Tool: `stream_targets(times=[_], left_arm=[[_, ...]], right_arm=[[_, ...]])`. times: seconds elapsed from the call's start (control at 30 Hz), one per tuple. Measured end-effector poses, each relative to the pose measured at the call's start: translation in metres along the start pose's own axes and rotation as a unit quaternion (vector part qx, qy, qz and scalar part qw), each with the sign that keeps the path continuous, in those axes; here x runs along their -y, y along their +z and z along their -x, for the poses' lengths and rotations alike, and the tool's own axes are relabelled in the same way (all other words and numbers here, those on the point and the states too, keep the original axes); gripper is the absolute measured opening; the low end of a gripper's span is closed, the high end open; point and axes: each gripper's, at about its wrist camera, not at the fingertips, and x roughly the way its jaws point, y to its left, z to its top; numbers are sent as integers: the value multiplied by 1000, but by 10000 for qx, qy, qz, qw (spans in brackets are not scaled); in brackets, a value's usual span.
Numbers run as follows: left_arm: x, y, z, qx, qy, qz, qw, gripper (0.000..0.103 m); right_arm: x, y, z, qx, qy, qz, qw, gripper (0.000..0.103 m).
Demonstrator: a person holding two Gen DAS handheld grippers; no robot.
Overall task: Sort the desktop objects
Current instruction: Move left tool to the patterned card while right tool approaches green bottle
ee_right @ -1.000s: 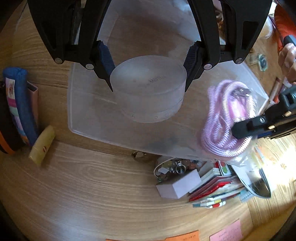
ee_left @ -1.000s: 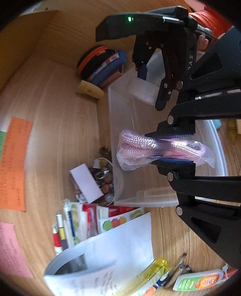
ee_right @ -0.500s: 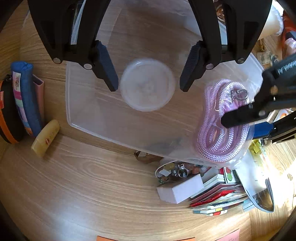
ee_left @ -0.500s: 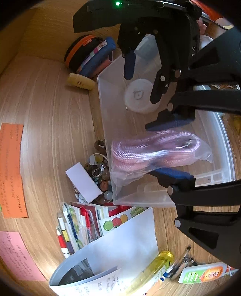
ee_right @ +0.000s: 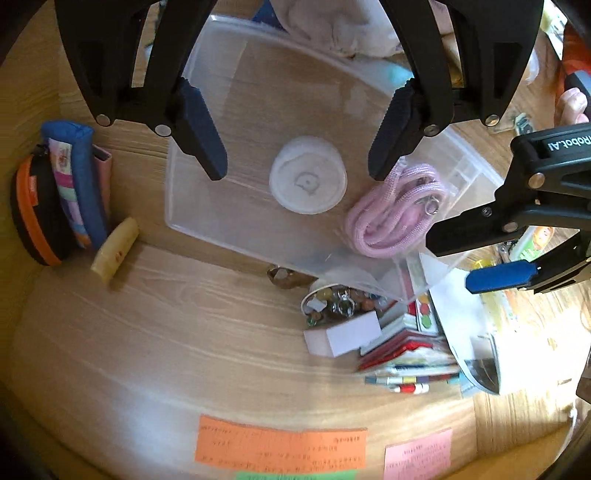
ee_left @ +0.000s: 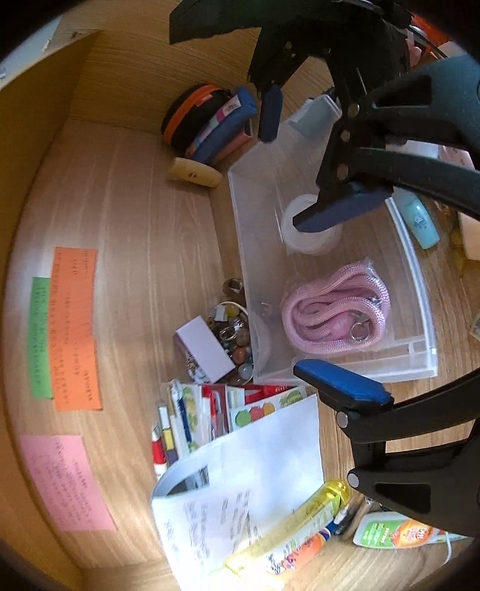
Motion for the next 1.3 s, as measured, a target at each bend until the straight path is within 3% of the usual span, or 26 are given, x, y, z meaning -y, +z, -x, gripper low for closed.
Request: stream_targets(times=[0.2,0.43,0.63,0.93,1.1,1.3], left_arm=[[4,-4,24,91,165,12,9998,90],[-8,-16,57,158,275,192,9993,98],[-28,-41,73,-39,499,318,9982,98],[-60,-87,70,-670,753,532,9935,98],[-67,-113,67,-992,936,509,9894,98],[-72,-131,71,-1066,852,617,9887,98]], right_arm=[[-2,-10,32,284,-129,-1,9995,82],[-3,-25,64,454,-342,127,9983,86],[10,-42,79,446,-599,134,9971,86],[50,-66,82,124,-893,-267,9956,86],[72,-82,71,-179,-936,-494,9942,86],[87,-96,47,-553,-1124,-578,9904,86]])
